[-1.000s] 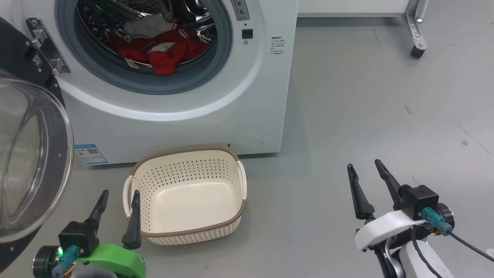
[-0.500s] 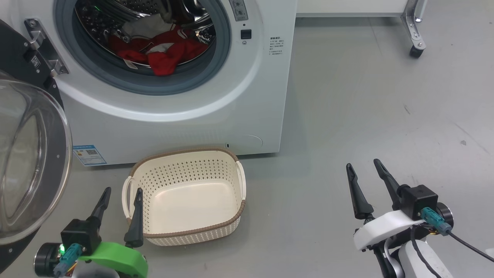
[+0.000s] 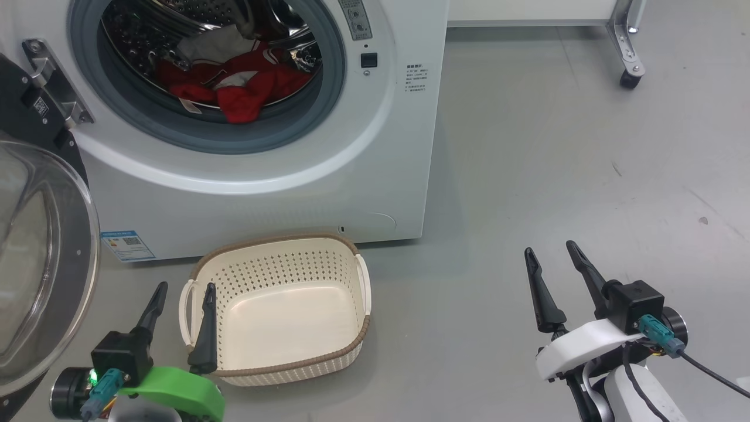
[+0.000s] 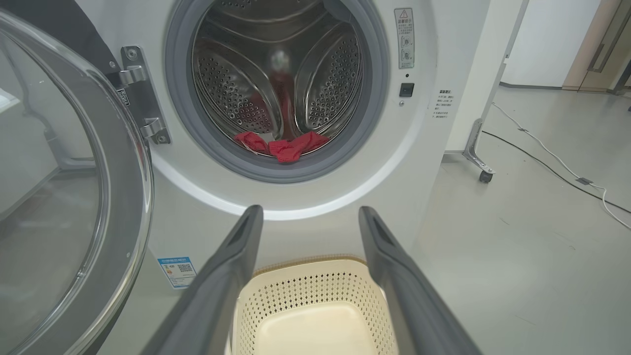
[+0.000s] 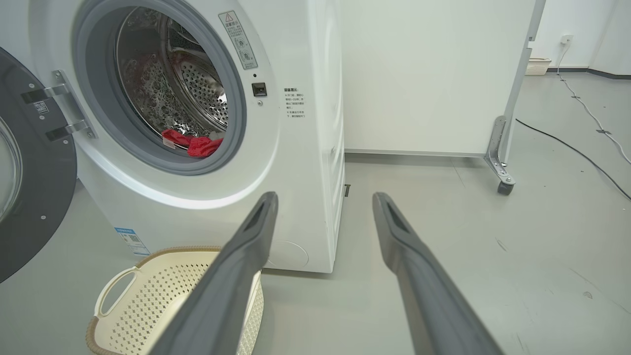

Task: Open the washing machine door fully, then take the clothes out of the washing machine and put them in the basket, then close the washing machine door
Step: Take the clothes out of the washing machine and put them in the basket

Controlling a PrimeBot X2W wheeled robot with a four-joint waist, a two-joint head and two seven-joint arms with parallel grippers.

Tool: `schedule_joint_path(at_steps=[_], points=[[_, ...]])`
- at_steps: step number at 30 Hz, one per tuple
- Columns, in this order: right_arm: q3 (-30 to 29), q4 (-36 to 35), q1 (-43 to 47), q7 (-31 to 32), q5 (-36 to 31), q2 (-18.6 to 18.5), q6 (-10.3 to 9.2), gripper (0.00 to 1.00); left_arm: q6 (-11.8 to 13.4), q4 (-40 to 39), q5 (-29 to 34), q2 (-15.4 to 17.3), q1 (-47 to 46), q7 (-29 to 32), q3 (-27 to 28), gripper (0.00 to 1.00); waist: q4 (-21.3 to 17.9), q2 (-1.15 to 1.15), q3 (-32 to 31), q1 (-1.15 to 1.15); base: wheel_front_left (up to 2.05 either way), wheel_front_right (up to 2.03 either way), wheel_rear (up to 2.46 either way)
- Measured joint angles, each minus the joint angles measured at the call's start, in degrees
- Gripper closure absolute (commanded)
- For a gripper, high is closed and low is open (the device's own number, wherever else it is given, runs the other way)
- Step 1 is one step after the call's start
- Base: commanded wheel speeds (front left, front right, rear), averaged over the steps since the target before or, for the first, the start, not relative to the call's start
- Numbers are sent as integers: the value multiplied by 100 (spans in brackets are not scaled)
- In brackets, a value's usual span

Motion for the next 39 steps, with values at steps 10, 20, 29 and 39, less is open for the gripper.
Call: schedule_joint_path(at_steps=[10, 20, 29, 39], points=[[5, 0, -1, 0, 0, 1, 0, 0, 4, -71, 54, -1, 0, 0, -1, 0, 3, 0, 15, 0, 101, -101, 0], [15, 3, -1, 0, 0, 1, 0, 0, 45, -93, 88, 1, 0, 1, -4, 0, 3, 0, 14, 0, 63, -63, 0], [33, 16, -1, 0, 0, 1, 0, 0, 46, -94, 92, 1, 0, 1, -7, 0, -5, 0, -15, 0, 23, -23, 0], [48, 19, -1, 0, 2, 1, 0, 0, 47, -103, 92, 1, 2, 24, -10, 0, -37, 0, -29, 0, 1, -1, 0]])
